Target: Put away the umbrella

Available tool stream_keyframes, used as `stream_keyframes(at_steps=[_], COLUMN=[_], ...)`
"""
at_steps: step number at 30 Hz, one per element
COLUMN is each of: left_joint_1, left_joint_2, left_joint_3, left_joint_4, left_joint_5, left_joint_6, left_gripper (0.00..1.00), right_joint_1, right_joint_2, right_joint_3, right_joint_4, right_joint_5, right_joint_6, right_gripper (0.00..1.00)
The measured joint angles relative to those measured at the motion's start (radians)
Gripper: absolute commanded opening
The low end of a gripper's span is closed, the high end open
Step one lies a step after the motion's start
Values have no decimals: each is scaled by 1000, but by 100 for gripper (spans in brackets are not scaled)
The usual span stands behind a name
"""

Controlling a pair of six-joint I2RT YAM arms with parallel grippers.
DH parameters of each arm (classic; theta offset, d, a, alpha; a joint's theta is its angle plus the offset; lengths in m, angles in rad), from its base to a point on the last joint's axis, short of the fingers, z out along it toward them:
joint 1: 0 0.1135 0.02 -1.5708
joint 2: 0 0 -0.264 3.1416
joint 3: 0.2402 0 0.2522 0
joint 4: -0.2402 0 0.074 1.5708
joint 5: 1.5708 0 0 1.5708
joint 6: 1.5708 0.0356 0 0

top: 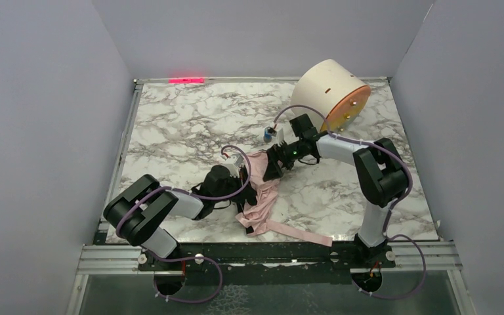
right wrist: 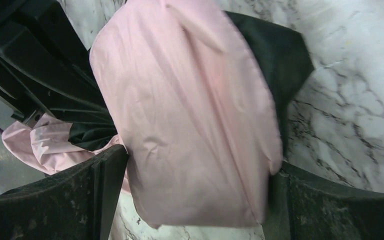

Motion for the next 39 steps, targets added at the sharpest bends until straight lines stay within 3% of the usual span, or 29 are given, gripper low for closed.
stream_keyframes(at_steps=[7,10,13,17,22,28,34,36,39], left_joint_1=[-2,-2,-2,-5,-8,-13,-13,-13,-13], left_joint_2=[17,17,17,13,-92,-427,-698,-760,-812], left_joint_3=[13,14,14,13,-12,-41,13,33,65], left_joint_4=[3,3,3,-3,-77,-271,-554,-633,-732], left_joint_5=[12,12,12,16,24,-3,-160,-214,-302], left_joint_6=[0,0,0,-1,-10,-32,-26,-26,-18], left_gripper=[0,0,0,0,7,7,6,13,15], right_joint_1=[51,54,57,75,121,181,255,275,301], right_joint_2=[23,28,29,11,-76,-153,-200,-224,-245], right_joint_3=[-2,-2,-2,-34,-126,-214,-290,-339,-404], right_joint_4=[-23,-26,-30,-2,76,195,348,420,518], right_joint_5=[1,2,27,71,175,319,473,510,555], right_joint_6=[-69,-94,-118,-130,-132,-152,-229,-278,-368], right_gripper=[79,67,47,36,31,28,26,25,25])
